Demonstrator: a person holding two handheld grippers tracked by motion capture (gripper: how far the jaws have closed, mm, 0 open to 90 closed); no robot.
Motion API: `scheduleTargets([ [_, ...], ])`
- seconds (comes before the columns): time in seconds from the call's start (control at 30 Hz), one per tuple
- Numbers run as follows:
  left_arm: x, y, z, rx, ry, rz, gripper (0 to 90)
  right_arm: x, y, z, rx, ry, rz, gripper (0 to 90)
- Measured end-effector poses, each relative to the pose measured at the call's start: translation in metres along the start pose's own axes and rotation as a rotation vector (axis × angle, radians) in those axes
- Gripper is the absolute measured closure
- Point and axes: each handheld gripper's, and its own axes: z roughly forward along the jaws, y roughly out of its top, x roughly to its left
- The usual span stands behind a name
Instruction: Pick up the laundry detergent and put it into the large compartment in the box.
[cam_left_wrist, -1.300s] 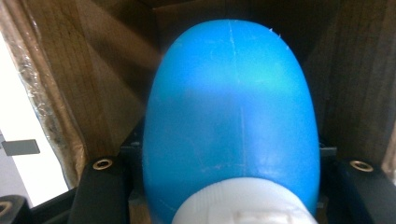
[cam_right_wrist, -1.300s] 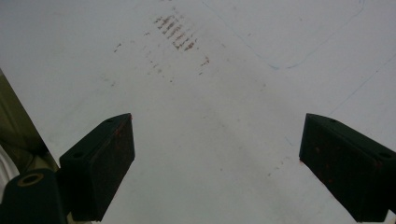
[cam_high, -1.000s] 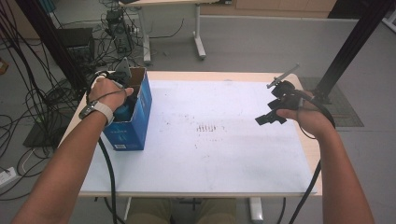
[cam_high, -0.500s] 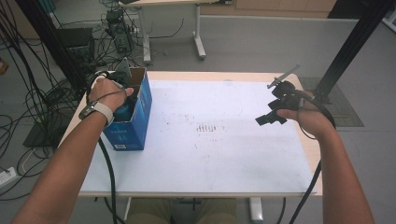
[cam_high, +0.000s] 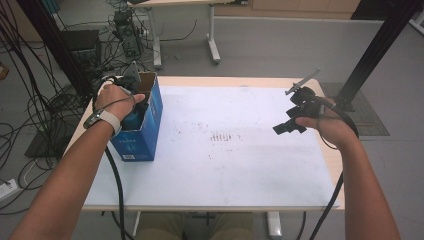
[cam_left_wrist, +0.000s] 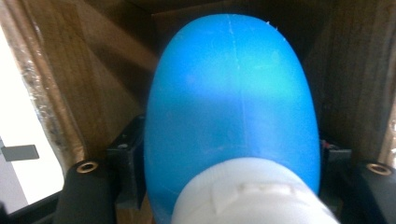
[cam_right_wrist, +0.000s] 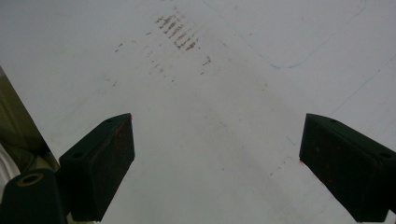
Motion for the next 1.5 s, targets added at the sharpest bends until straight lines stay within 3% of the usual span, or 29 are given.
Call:
scheduleTargets([
  [0.43,0.012,-0.004,-0.003,-0.010,-0.049,0.012,28.9,0.003,0.007,0.002,0.005,0.003,-0.009,10.1],
  [1.17,0.006,-0.007,-0.018,-0.015,-0.033,0.048,27.7,0.004,0.008,0.005,0.010,0.010,-0.015,10.1],
  [1.27,0.007,-0.008,-0.021,-0.016,-0.039,0.048,22.4,0.004,0.008,0.005,0.010,0.011,-0.017,10.1],
  [1.5,0.008,-0.011,-0.026,-0.020,-0.047,0.051,19.6,0.006,0.009,0.005,0.011,0.010,-0.018,10.1],
])
